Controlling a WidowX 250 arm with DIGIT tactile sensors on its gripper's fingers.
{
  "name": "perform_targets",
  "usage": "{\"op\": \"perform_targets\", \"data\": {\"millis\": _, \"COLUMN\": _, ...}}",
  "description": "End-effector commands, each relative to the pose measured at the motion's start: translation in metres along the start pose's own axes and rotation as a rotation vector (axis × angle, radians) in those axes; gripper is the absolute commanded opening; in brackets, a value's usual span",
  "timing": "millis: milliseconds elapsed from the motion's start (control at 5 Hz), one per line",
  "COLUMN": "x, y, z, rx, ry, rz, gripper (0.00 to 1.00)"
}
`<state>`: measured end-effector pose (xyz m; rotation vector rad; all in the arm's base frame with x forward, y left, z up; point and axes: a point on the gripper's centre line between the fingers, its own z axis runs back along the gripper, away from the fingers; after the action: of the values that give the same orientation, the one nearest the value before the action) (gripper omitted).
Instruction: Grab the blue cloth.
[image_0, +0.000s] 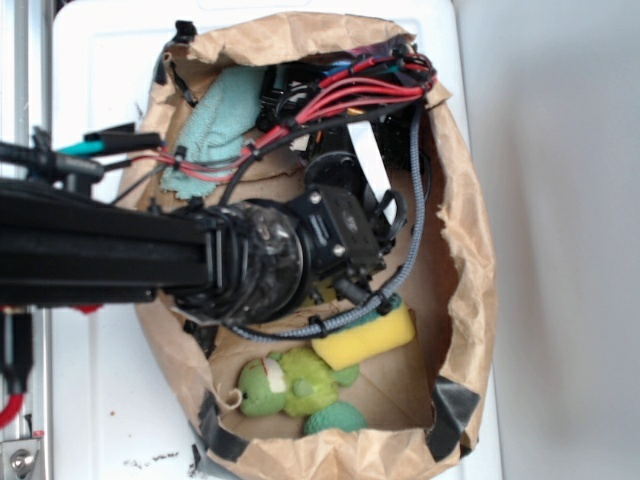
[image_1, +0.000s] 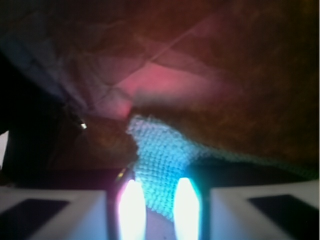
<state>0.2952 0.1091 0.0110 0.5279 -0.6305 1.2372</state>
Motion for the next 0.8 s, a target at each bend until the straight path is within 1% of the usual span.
{"op": "perform_targets", "data": {"millis": 0, "x": 0.018, "y": 0.009, "z": 0.019, "rx": -0.061, "ry": -0.005, "rz": 0.029, "gripper": 0.00}}
{"op": "perform_targets", "data": {"millis": 200, "x": 0.019, "y": 0.009, "z": 0.021, "rx": -0.082, "ry": -0.010, "rz": 0.031, "gripper": 0.00}}
{"op": "perform_targets", "data": {"millis": 400, "x": 0.023, "y": 0.011, "z": 0.026, "rx": -0.105, "ry": 0.000, "rz": 0.028, "gripper": 0.00}}
{"op": "perform_targets", "data": {"millis": 600, "x": 0.031, "y": 0.016, "z": 0.038, "rx": -0.136, "ry": 0.039, "rz": 0.024, "gripper": 0.00}}
